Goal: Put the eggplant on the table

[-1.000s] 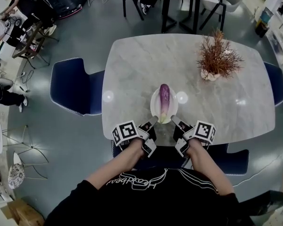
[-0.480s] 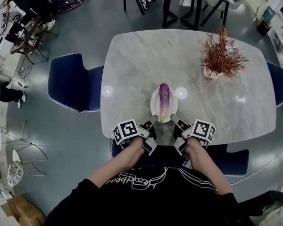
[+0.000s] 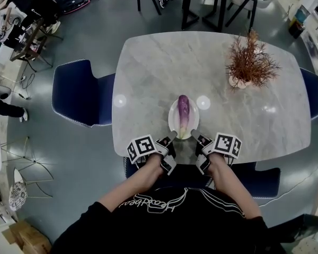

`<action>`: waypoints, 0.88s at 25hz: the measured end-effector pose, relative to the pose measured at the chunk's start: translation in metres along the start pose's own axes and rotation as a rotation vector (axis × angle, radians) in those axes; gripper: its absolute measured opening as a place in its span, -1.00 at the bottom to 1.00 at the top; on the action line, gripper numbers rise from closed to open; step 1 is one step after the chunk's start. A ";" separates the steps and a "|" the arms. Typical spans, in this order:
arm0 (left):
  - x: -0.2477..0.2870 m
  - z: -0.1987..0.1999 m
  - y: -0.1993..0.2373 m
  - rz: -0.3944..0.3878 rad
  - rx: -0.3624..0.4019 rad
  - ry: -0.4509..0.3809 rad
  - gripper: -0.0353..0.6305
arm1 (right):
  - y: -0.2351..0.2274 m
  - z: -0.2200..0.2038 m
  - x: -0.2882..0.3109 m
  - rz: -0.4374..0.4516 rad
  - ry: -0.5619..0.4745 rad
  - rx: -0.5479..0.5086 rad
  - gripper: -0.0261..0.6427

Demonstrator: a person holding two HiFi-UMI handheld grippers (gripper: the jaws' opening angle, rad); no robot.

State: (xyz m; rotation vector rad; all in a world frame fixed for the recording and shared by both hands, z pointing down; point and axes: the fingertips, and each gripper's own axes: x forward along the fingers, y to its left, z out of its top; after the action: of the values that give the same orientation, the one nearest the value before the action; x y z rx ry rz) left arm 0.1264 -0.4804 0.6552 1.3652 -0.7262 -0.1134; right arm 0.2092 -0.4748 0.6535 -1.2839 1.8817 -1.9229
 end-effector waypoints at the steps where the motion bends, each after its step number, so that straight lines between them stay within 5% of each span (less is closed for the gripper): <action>1: 0.000 0.001 0.001 0.004 -0.007 0.000 -0.84 | 0.000 0.001 0.001 -0.005 -0.001 -0.003 -0.81; 22: 0.000 0.006 0.013 0.066 -0.034 -0.008 -0.83 | -0.008 -0.001 0.002 -0.060 0.033 -0.058 -0.80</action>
State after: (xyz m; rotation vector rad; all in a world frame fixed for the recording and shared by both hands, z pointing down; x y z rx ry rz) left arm 0.1193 -0.4824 0.6674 1.3079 -0.7719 -0.0791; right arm 0.2106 -0.4739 0.6615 -1.3479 1.9500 -1.9442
